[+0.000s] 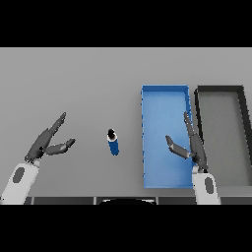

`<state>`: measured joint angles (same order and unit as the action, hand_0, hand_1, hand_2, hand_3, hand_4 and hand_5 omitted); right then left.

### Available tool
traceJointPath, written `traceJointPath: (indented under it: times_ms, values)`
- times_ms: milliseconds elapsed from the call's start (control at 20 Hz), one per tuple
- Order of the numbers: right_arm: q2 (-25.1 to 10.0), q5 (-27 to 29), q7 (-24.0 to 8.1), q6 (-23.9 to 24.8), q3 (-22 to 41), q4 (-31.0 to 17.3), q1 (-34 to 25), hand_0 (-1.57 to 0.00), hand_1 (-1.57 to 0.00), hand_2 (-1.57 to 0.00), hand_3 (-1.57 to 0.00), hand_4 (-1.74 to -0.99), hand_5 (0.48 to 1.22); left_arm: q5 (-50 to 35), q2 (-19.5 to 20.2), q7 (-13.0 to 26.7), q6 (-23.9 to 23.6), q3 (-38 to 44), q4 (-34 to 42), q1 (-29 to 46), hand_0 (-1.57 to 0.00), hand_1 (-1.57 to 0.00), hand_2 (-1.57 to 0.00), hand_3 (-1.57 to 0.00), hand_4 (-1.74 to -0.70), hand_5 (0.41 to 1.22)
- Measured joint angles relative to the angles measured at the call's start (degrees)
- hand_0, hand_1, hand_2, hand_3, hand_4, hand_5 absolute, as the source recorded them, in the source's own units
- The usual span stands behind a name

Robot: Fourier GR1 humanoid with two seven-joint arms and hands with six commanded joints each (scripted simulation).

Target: Pick up the blue pipe and place it into the blue bin.

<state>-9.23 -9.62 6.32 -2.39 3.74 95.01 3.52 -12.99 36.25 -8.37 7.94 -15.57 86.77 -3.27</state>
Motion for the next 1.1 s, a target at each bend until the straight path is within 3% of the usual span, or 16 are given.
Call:
traceJointPath:
  times_ms: [200, 450, 850, 1100]
  values:
    - [-0.66, 0.54, -0.19, -0.43, -0.7, -0.74, -0.7, 0.0, 0.0, 0.0, 0.0, -1.164, 0.617, 0.98, -0.97, 2.63, 3.64, -5.16, 4.02, 1.25, 0.0, 0.0, 0.0, 0.0, -1.11, 0.497]
    - [0.16, 0.69, -0.82, -0.39, -0.07, 0.92, 0.78, 0.0, 0.0, 0.0, 0.0, -1.197, 0.615, 5.02, -4.43, 5.92, 3.23, -10.8, 5.83, 1.3, 0.0, 0.0, 0.0, 0.0, -1.14, 0.45]
    - [-0.19, 0.96, -2.17, -0.4, -0.78, 0.52, -0.29, 0.0, 0.0, 0.0, 0.0, -1.202, 0.621, 8.48, -14.55, 3.93, 1.01, -14.83, -2.38, -4.13, 0.0, 0.0, 0.0, 0.0, -1.15, 0.46]
    - [-0.25, 1.31, -0.25, -1.02, -0.9, 0.31, 0.66, 0.0, 0.0, 0.0, 0.0, -1.22, 0.639, 10.62, -18.81, 3.23, -0.23, -15.93, -8.04, -7.91, 0.0, 0.0, 0.0, 0.0, -1.08, 0.435]
